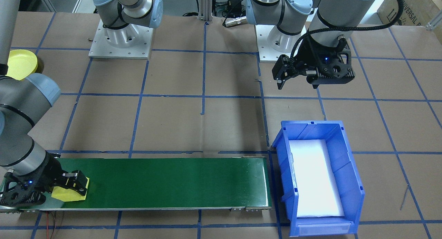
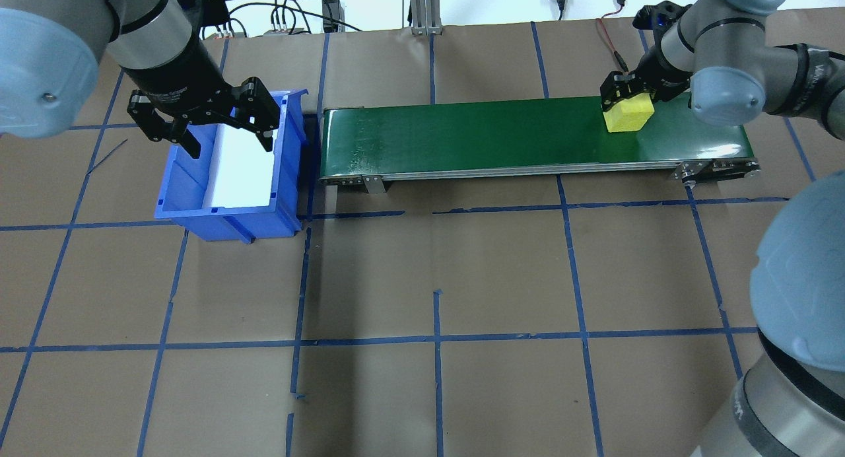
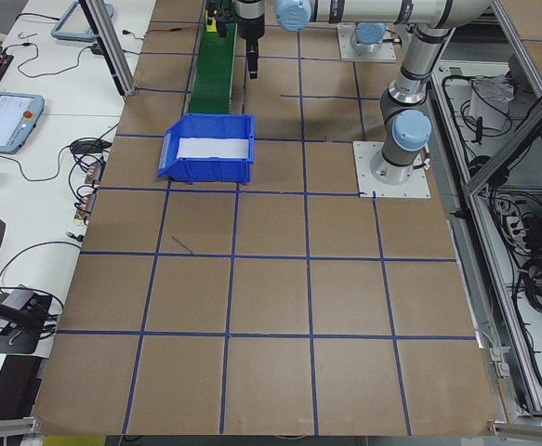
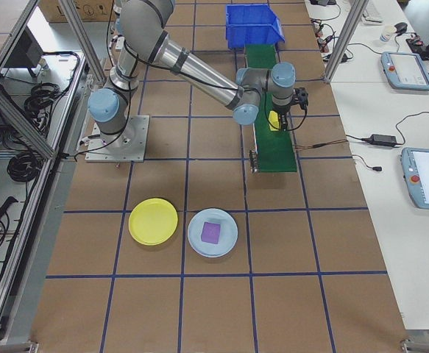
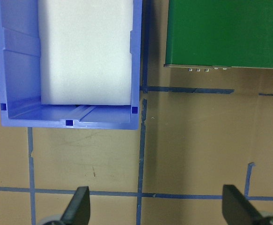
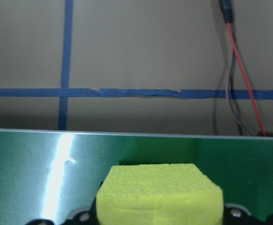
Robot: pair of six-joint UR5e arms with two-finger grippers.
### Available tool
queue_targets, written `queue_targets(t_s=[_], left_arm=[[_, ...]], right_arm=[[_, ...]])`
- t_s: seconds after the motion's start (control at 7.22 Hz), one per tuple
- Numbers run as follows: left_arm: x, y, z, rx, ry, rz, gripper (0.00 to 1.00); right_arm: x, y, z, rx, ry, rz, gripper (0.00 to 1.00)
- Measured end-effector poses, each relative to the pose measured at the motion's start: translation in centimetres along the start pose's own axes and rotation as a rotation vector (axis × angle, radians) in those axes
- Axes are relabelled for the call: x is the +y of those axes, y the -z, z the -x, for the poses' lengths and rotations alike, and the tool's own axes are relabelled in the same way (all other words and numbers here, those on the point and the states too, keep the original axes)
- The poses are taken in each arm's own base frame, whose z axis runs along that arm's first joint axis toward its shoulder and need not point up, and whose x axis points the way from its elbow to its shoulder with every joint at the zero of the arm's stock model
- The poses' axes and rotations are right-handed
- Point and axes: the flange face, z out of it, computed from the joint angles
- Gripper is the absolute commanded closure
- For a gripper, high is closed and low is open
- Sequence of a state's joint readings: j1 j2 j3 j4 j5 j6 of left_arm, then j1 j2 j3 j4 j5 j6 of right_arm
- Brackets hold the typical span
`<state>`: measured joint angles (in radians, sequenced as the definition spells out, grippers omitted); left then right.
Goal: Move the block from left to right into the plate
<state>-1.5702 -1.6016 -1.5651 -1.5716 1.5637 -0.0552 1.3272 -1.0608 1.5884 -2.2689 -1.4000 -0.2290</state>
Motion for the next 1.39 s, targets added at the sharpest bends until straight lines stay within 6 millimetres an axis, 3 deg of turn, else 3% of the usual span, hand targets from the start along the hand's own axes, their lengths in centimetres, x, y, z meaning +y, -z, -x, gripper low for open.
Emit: queue_targets(t_s=[0.14, 0.28, 0.42, 0.55, 0.83, 1.25, 1.39], left_arm=[[0.0, 0.0, 0.0, 0.0, -0.001, 0.001, 0.0], [0.0, 0.0, -0.1, 0.0, -0.002, 0.001, 0.0], [0.0, 0.0, -0.1, 0.001, -0.002, -0.001, 0.0], [0.0, 0.0, -0.2, 0.001, -0.003, -0.003, 0.0], [0.1, 0.1, -0.2, 0.001, -0.004, -0.004, 0.0], [0.1, 0.1, -0.2, 0.002, -0.006, -0.005, 0.0], [0.1, 0.1, -0.2, 0.002, -0.007, -0.005, 0.0]], right_arm=[[0.2, 1.6, -0.5, 0.043, -0.023, -0.007, 0.92], [0.8, 4.1, -2.7, 0.079, -0.012, -0.001, 0.92], [2.5, 6.6, -7.1, 0.105, -0.017, 0.035, 0.87], [5.8, 8.6, -12.7, 0.115, -0.037, 0.084, 0.88], [16.5, 11.4, -22.6, 0.105, -0.072, 0.172, 0.87], [33.1, 13.9, -33.3, 0.102, -0.198, 0.267, 0.86], [37.5, 14.7, -36.2, 0.095, -0.247, 0.273, 0.73]])
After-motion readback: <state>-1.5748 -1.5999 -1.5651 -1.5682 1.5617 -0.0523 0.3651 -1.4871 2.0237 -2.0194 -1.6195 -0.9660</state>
